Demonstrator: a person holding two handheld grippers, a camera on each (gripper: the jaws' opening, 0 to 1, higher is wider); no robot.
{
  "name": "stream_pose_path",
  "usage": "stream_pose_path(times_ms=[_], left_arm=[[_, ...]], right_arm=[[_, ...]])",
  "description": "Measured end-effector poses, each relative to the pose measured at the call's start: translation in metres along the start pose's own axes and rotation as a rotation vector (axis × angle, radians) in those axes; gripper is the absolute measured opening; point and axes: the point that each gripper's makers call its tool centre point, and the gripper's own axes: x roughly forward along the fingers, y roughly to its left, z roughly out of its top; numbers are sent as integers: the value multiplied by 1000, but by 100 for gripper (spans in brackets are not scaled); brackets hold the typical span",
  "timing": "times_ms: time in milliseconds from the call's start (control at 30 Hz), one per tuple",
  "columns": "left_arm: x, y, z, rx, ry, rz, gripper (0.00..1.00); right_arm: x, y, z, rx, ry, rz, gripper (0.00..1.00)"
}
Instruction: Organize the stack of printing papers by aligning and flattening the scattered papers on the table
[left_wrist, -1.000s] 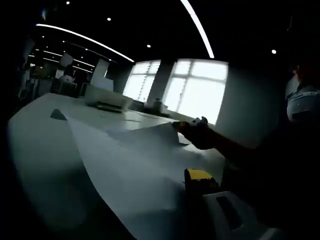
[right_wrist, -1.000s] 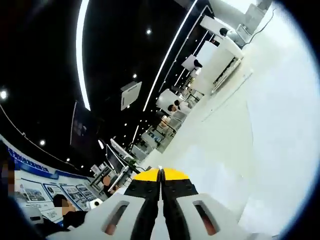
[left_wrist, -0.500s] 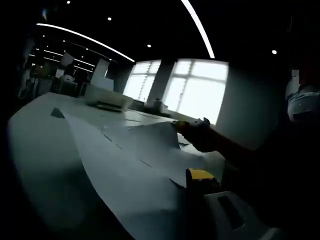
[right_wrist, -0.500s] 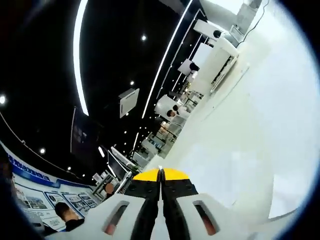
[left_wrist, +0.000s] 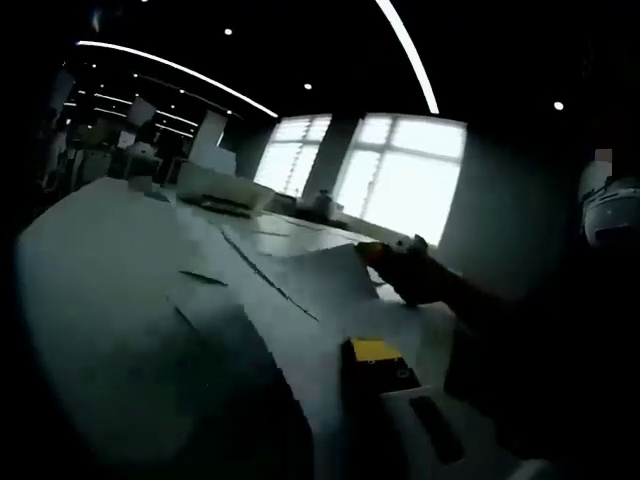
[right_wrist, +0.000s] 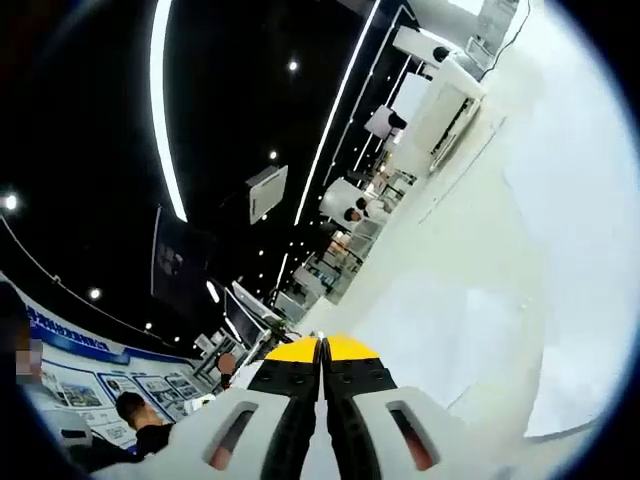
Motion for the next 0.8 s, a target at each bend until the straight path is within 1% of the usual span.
stream_pose_path(times_ms=[100,133,200,267,300,333,367,400,433,467,533,600,633,700,733,767,800], left_arm=[[0,-4,-1,85,-2,7,5],[-1,-6,-2,117,3,7,5],[-3,-10,-1,158,-7,6,5],[-4,-13,-1,190,-14,1,5],[-5,-13,1,233,-24,2,5],[-6,-15,3,270,-30,4,5],[-6,-16,4,305,-37,2,5],[-8,-19,5,378,-48,0,5],[-9,-20,6,425,-55,8,5],[-9,-23,6,473,-63,4,5],[-11,-31,8,563,-97,-15,5],[-13,-33,10,564,-115,-15,5],[-16,-34,14,568,-140,-22,5],[-21,-35,20,557,-183,-36,5],[-22,-36,22,550,-199,-44,5],[-24,-37,25,540,-214,-56,5],[-26,-38,27,527,-227,-63,5]], right_arm=[[0,11,1,-119,11,23,0],[0,14,2,-168,16,23,1],[0,17,2,-263,28,28,9],[-2,18,2,-308,38,29,15],[-4,19,2,-332,42,34,17],[-5,19,1,-337,49,33,19],[-6,19,-1,-358,57,29,23],[-6,21,-5,-383,59,30,25],[-7,21,-6,-399,60,34,26],[-7,21,-7,-401,65,38,29],[-8,21,-9,-404,68,53,36],[-8,21,-10,-417,70,56,44],[-8,16,-8,-427,77,50,47],[-8,13,-9,-456,92,44,51],[-8,9,-6,-466,103,48,53],[-8,9,-7,-466,110,55,55],[-7,9,-9,-461,121,66,56]])
